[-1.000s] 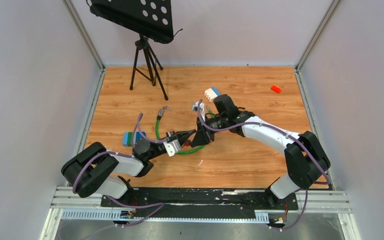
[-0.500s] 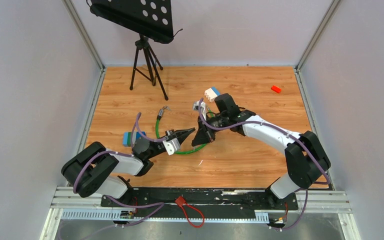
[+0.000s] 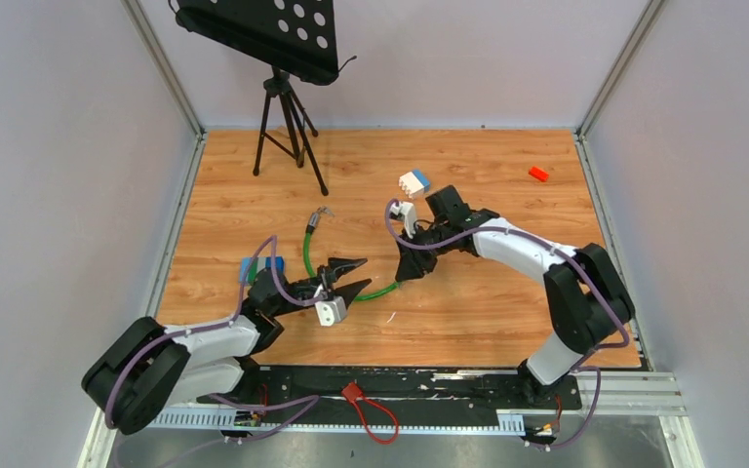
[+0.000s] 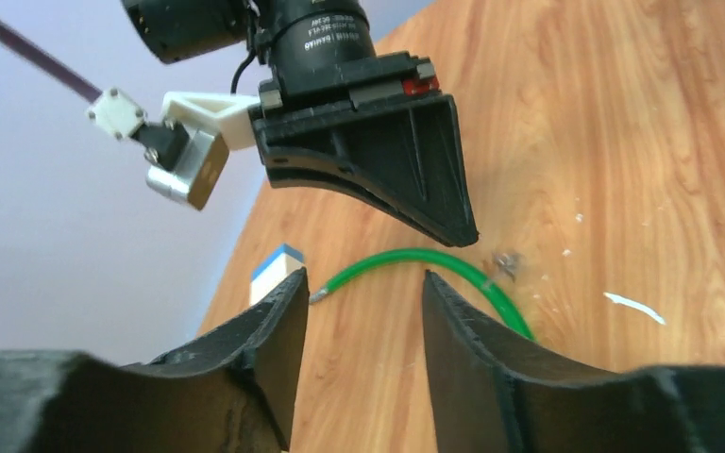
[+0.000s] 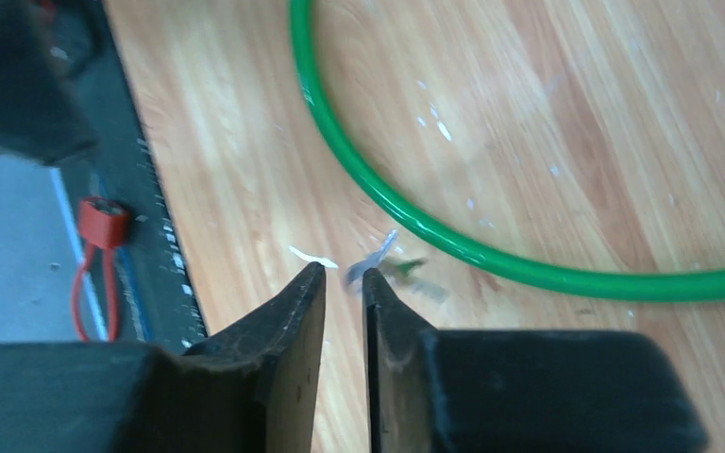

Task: Unlock with the key
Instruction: Pick up the lock from the center of the board.

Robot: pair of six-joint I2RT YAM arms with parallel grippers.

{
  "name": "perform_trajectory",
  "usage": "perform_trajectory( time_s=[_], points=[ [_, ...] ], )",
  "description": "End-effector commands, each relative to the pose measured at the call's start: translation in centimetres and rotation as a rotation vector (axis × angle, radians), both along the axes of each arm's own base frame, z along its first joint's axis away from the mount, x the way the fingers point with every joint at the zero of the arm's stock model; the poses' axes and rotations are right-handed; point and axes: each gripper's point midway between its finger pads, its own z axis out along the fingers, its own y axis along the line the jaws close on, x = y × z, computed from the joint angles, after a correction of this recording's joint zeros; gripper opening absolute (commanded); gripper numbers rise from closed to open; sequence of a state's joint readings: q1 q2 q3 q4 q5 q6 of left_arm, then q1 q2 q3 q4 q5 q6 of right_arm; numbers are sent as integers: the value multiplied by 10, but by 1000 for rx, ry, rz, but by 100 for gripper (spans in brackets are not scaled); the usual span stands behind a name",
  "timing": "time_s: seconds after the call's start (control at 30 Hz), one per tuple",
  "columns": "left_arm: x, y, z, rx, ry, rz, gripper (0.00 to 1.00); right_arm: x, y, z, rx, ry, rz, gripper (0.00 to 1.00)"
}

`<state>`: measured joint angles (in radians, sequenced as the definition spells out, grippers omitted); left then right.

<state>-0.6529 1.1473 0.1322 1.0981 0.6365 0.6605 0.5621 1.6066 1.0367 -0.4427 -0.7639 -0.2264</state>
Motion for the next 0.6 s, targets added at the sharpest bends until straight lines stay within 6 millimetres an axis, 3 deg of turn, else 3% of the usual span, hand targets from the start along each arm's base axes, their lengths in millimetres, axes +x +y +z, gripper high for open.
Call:
perform_trajectory(
  time_s=[0.0, 0.07, 0.23, 0.37, 0.57],
  points=[
    [-11, -4, -49, 258, 106, -102, 60, 14, -20, -38, -177, -44, -14, 25],
    [-27, -1, -78, 497, 173, -221, 65, 18, -25, -53, -228, -32, -28, 28],
    [-40, 12, -81, 743, 328, -284, 87, 25, -29, -66, -272, -26, -47, 28],
    [-61, 22, -75, 772, 292, -329, 98, 34, -33, -53, -253, -52, -77, 31],
    [-115, 30, -90, 928, 255, -509, 100, 53, -52, -20, -216, -87, -156, 47]
  ],
)
